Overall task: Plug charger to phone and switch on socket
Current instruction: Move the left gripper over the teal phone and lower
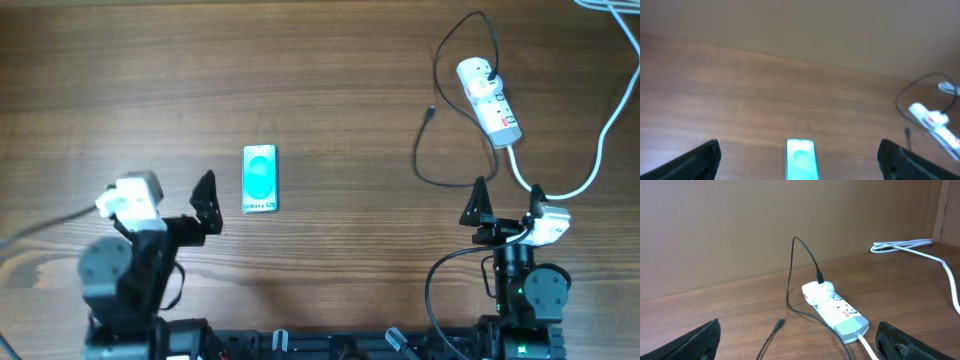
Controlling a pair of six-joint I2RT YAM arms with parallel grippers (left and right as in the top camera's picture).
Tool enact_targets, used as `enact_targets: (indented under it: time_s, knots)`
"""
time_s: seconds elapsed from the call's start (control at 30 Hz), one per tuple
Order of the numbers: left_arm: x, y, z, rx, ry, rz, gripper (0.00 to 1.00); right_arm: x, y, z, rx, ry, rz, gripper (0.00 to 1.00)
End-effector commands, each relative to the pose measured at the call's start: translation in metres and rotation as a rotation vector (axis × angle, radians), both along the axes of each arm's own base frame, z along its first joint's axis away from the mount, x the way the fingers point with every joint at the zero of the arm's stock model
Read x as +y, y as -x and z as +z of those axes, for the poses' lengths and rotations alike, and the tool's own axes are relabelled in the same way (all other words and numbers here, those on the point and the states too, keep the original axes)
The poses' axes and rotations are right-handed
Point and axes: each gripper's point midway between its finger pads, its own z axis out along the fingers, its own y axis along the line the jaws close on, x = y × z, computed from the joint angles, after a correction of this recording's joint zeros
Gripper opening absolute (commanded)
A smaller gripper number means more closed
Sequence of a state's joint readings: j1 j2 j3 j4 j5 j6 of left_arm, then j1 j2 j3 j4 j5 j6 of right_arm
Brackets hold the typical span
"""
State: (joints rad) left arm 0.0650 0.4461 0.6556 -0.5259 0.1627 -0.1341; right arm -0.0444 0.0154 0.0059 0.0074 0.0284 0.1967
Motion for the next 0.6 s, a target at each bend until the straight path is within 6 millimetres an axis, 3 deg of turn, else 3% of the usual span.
enact_targets:
  time_s: [0.0, 0.13, 0.27, 0.47, 0.57]
  knots:
    - [-0.003, -0.012, 0.031, 0.105, 0.021, -0.021, 1.00, -0.001, 0.001, 0.003, -0.014, 0.012, -0.011, 1.00]
    - [-0.006, -0.031, 0.042, 0.293, 0.034, -0.034, 0.99, -0.001, 0.001, 0.003, -0.014, 0.012, -0.011, 1.00]
    - [-0.030, -0.057, 0.040, 0.427, -0.003, -0.101, 1.00, -0.001, 0.001, 0.003, -0.014, 0.012, -0.011, 1.00]
    - [-0.063, -0.079, -0.007, 0.608, -0.125, -0.158, 1.00, -0.001, 0.001, 0.003, -0.014, 0.012, -0.011, 1.00]
    - [-0.071, -0.085, -0.026, 0.665, -0.136, -0.175, 1.00, -0.001, 0.001, 0.003, -0.014, 0.012, -0.011, 1.00]
